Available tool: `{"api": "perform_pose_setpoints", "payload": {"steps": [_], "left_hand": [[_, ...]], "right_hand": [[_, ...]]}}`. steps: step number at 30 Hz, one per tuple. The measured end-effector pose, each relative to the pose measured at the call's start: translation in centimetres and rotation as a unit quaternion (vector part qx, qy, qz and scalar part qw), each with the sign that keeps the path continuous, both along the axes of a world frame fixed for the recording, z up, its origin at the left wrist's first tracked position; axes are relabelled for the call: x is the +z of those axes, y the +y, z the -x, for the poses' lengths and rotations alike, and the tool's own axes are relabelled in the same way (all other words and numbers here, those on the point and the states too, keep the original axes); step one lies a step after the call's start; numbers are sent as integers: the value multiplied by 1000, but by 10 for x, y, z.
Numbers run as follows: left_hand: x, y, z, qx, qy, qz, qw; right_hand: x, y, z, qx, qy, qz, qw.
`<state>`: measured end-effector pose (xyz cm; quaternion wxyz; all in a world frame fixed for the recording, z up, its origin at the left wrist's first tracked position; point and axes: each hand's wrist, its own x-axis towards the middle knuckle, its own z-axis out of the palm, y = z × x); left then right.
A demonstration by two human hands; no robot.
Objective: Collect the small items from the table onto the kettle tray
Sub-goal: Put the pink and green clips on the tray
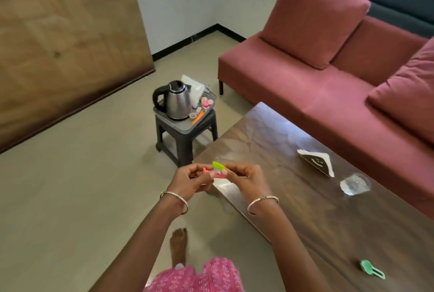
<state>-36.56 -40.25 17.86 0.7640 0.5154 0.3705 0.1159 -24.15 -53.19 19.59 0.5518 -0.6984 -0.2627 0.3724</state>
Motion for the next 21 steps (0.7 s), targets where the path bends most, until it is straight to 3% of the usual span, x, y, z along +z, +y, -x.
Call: {"api": "perform_pose_setpoints", "payload": {"steps": [5, 11, 21], "left_hand": [[-10, 85, 14, 22, -2, 44, 999], [-13, 163, 16, 39, 2, 49, 998], [-31, 232, -11, 87, 40, 113, 989]], "right_hand": [[-14, 86, 11, 21, -26, 50, 998], [-16, 170, 22, 3, 15, 70, 997], [-24, 249, 9, 0, -20, 160, 987]]}}
